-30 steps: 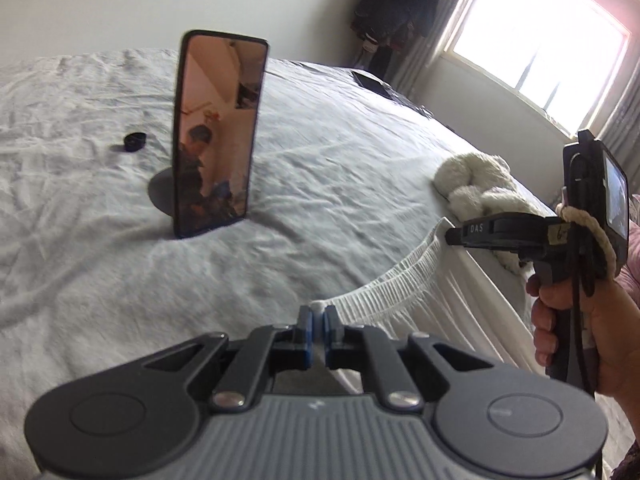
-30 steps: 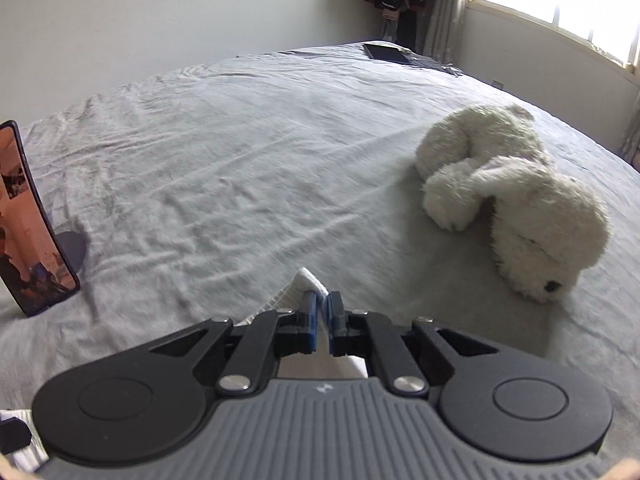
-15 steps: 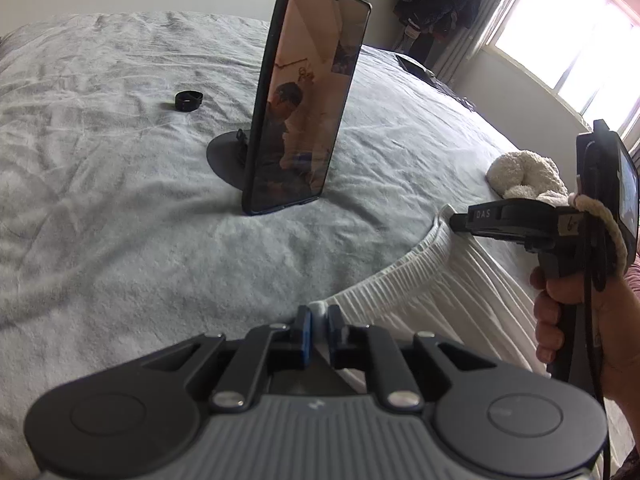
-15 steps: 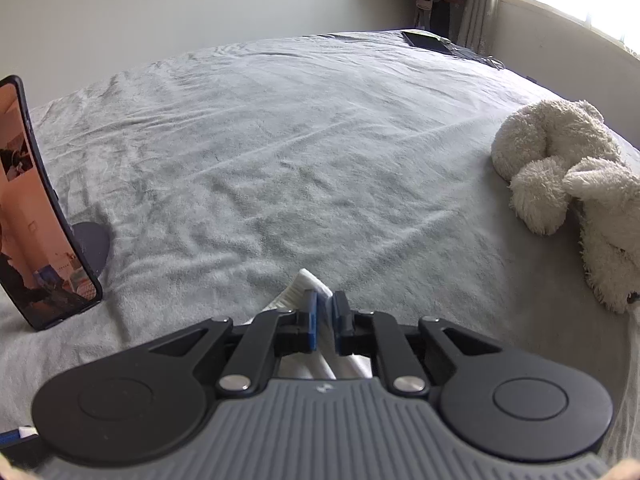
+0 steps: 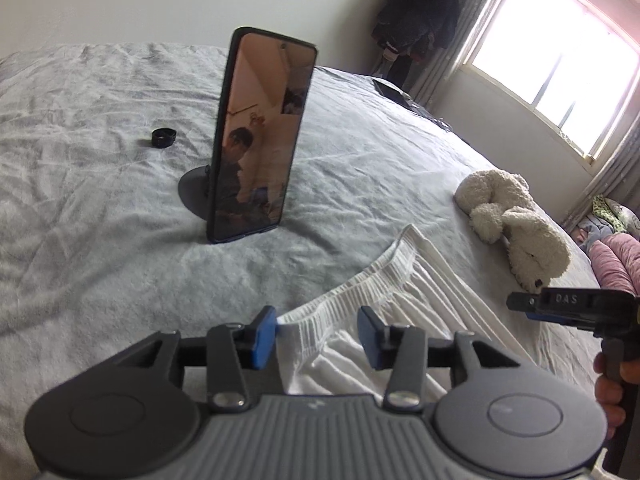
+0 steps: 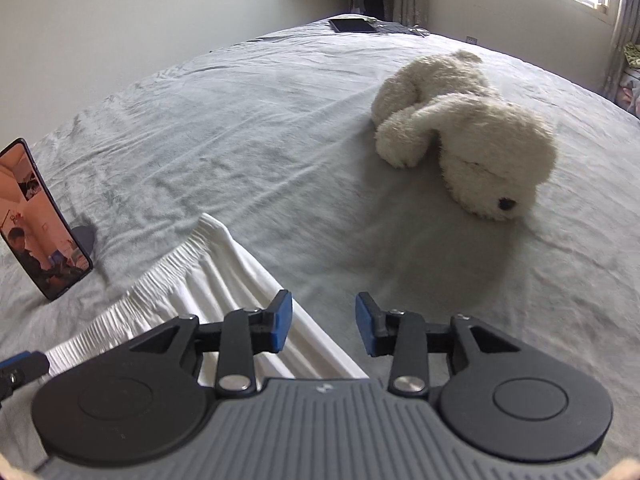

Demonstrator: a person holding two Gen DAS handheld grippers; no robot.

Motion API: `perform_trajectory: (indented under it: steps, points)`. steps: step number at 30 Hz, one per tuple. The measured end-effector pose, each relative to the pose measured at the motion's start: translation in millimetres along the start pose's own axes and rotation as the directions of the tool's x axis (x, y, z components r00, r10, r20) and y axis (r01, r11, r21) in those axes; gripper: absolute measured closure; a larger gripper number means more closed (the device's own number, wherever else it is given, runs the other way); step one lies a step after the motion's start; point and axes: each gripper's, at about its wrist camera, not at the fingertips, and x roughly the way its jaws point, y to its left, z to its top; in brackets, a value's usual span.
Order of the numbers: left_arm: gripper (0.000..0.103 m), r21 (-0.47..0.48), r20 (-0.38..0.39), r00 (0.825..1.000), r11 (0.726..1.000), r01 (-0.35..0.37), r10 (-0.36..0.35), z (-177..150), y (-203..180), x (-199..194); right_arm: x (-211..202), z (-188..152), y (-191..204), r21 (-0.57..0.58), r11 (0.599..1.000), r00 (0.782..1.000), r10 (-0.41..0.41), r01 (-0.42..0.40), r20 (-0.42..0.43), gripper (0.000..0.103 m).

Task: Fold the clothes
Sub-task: 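Lay the waistband flat on the bed and open both grippers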

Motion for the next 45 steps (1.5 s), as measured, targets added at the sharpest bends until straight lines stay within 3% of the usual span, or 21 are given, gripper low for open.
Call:
perform_trajectory:
  steps: [8, 14, 22, 28, 32, 36, 41, 42, 45]
  points:
    - [0.050, 0.119, -0.076, 0.991, 0.986, 0.115, -0.106, -9.9, -25.1, 1.2, -59.0, -59.3, -48.8, 0.082, 0.996, 0.998, -0.033, 0.037, -0.055, 0.064]
    - [0.049, 0.150, -0.116, 0.982, 0.974, 0.167, -0.150, -19.7, -37.9, -4.7, -98.3, -96.8, -75.1, 0.120, 0.990, 0.996, -0.061, 0.069, -0.069, 0.063]
    - [0.049, 0.179, -0.202, 0.949, 0.944, 0.277, -0.240, -38.7, -83.8, -1.8, -147.9, -131.8, -115.2, 0.169, 0.979, 0.992, -0.108, 0.117, -0.061, 0.063]
    - [0.049, 0.226, -0.265, 0.929, 0.920, 0.319, -0.257, -57.8, -121.7, 4.1, -178.7, -154.3, -150.3, 0.245, 0.960, 0.990, -0.133, 0.138, -0.037, 0.063]
    - [0.049, 0.233, -0.304, 0.913, 0.909, 0.347, -0.271, -67.9, -138.9, 7.3, -185.3, -169.7, -164.9, 0.298, 0.948, 0.993, -0.108, 0.116, -0.043, 0.063]
    - [0.050, 0.249, -0.352, 0.889, 0.887, 0.389, -0.291, -80.7, -156.7, 7.3, -189.7, -182.0, -166.9, 0.339, 0.938, 0.996, -0.059, 0.077, -0.063, 0.063]
    - [0.050, 0.307, -0.382, 0.865, 0.839, 0.450, -0.324, -97.5, -178.2, -0.2, -199.7, -193.0, -160.1, 0.365, 0.931, 0.999, 0.021, -0.005, -0.040, 0.063]
    - [0.050, 0.310, -0.393, 0.855, 0.826, 0.471, -0.339, -100.6, -181.8, -1.2, -198.9, -194.9, -159.3, 0.372, 0.928, 0.999, 0.036, -0.018, -0.040, 0.063]
    - [0.051, 0.284, -0.456, 0.796, 0.782, 0.555, -0.399, -109.0, -190.0, -3.0, -186.5, -200.1, -155.8, 0.375, 0.927, 0.997, 0.050, -0.023, -0.061, 0.063]
